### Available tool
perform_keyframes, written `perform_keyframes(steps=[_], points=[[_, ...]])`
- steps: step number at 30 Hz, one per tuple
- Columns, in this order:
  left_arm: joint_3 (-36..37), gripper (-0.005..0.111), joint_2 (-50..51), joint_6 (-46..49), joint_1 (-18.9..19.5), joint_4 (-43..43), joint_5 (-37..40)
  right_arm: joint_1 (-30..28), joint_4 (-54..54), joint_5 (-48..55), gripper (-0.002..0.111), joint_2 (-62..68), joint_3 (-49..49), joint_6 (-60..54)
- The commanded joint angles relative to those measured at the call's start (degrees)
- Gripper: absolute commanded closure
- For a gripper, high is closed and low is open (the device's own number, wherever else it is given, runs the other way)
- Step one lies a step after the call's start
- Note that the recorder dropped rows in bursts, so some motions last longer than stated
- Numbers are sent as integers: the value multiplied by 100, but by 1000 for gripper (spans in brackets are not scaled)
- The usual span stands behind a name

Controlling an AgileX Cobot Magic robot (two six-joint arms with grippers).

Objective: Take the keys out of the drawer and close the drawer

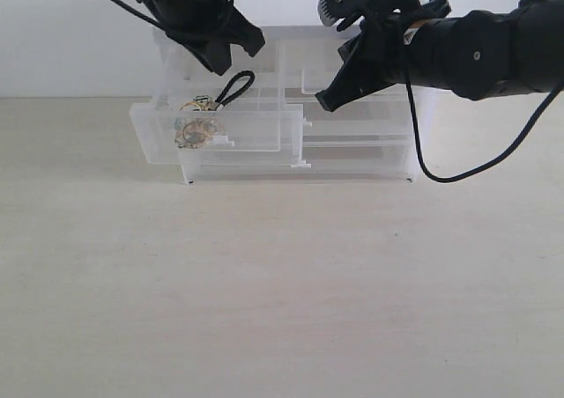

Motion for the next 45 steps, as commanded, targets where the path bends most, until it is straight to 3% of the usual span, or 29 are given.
perform_keyframes(steps=[1, 8, 10, 14, 16, 23, 30, 45], points=[[-55, 103, -105, -50, 3, 31, 34, -74, 41, -513, 109, -1, -54, 2], [-44, 98, 73, -422, 3, 20, 34, -74, 41, -513, 109, -1, -54, 2], [-44, 87, 114, -519, 3, -97, 34, -74, 41, -513, 109, -1, -54, 2], [-44, 54, 155, -1028, 3, -168, 34, -74, 41, -513, 109, -1, -54, 2], [-44, 45, 155, -1266, 3, -128, 34, -74, 41, -513, 109, -1, -54, 2], [252, 47, 155, -1333, 3, -455, 34, -74, 41, -533, 109, -1, -54, -21], [730, 47, 155, -1387, 3, -114, 34, -74, 41, -533, 109, -1, -54, -21], [746, 52, 166, -1231, 3, 366, 34, -74, 41, -533, 109, -1, -54, -21]])
